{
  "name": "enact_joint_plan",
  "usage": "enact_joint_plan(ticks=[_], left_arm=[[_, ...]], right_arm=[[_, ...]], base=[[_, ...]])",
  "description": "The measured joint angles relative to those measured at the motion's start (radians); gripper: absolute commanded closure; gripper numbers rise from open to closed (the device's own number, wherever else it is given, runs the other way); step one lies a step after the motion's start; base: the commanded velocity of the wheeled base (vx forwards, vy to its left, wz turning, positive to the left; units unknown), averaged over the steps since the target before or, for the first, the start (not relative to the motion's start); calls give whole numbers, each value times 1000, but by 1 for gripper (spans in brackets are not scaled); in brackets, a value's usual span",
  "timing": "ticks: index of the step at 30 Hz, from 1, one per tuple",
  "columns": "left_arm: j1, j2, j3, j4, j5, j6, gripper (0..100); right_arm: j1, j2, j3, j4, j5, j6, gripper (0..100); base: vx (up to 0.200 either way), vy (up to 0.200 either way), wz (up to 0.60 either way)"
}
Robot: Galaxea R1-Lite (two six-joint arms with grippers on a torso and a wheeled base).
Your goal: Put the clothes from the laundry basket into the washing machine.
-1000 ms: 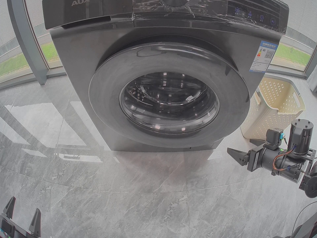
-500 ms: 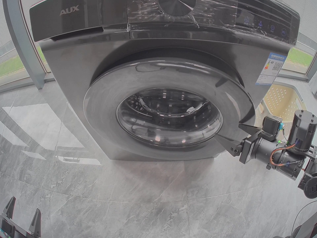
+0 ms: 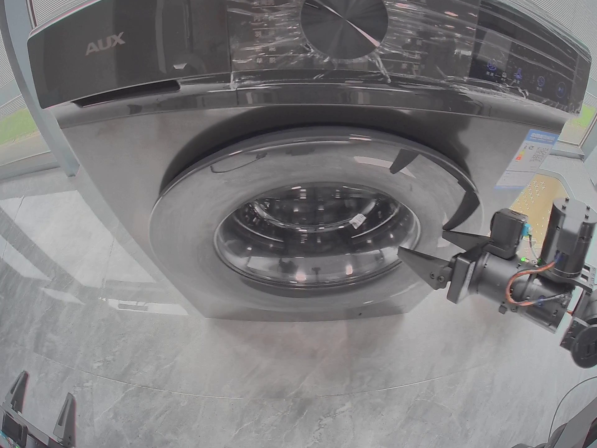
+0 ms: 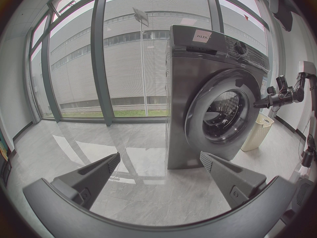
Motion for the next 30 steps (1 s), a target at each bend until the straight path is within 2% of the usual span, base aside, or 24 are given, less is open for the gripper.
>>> enact_joint_plan(ticks=[6, 11, 16, 23, 26, 30], left_arm=[[0, 0, 0, 1, 0, 0, 0], [0, 0, 0, 1, 0, -1, 0], [0, 0, 0, 1, 0, -3, 0], [0, 0, 0, 1, 0, -3, 0], [0, 0, 0, 1, 0, -2, 0], [0, 0, 0, 1, 0, -1, 0]], right_arm=[[-7, -3, 11, -13, -2, -2, 0], [6, -16, 74, -47, -12, -13, 0], [52, -64, 192, -41, -3, -18, 0], [74, -278, 349, -23, 0, -34, 0], [40, -397, 401, -10, 0, -39, 0], [-70, -586, 453, 53, 1, -52, 0]], base=[[0, 0, 0], [0, 0, 0], [0, 0, 0], [0, 0, 0], [0, 0, 0], [0, 0, 0]])
